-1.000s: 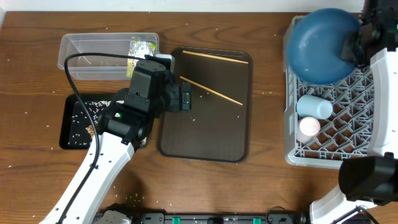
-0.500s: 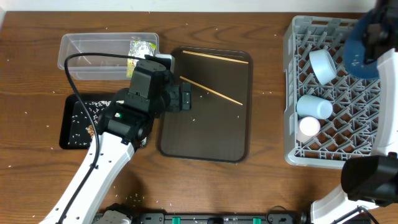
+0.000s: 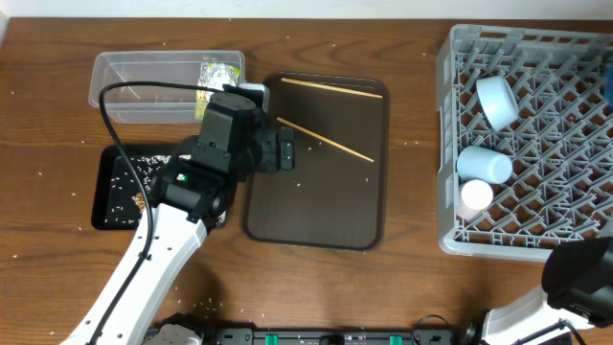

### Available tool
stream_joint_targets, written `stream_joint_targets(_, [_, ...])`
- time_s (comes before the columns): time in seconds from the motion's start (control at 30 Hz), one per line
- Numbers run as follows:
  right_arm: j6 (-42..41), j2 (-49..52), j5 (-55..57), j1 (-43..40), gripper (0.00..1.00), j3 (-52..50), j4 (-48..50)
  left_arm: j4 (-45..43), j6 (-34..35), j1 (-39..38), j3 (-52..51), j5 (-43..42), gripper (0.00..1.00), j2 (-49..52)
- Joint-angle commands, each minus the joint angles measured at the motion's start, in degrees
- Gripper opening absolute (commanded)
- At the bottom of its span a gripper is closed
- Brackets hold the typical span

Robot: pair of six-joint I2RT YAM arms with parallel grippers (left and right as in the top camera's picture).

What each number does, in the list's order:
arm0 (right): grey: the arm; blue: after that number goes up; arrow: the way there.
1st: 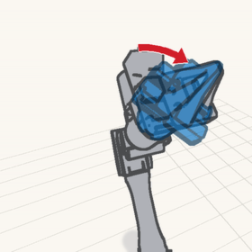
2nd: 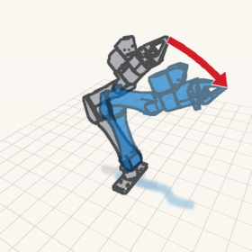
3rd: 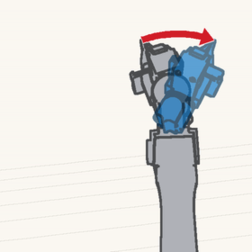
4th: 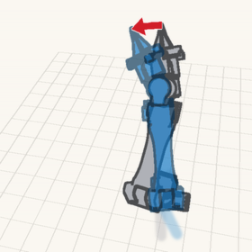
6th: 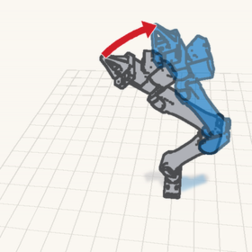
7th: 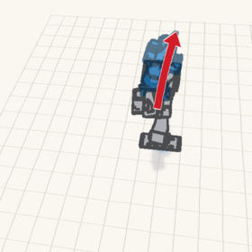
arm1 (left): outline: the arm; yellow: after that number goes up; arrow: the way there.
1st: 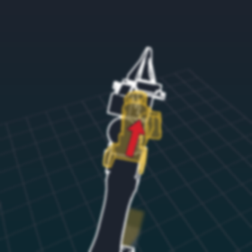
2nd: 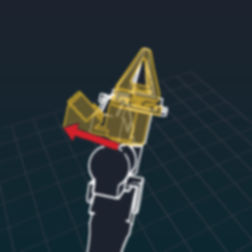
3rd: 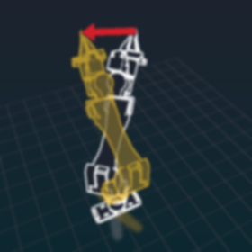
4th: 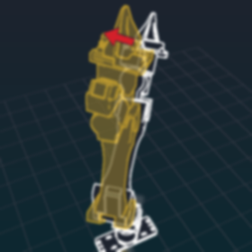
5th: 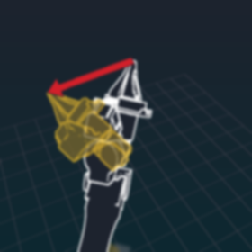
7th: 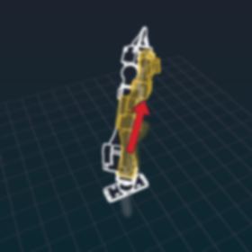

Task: Sort waste into correct bins and load items into the dishwasher rack
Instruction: 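Lower the large blue bowl into the gray rack and release it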

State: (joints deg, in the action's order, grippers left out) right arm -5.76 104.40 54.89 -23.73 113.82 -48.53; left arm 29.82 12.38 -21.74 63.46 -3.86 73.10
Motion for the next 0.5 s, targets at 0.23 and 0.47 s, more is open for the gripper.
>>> stream_joint_targets(0.23, [13.05, 0.33, -1.27, -4.46, 0.01, 0.48, 8.24, 0.15, 0.20, 0.31, 0.79, 0.70, 0.98, 0.33])
stream_joint_targets(0.47, [15.82, 1.99, -1.40, -5.68, 0.01, 0.48, 10.12, 0.15, 0.20, 0.31, 0.79, 0.70, 0.98, 0.33])
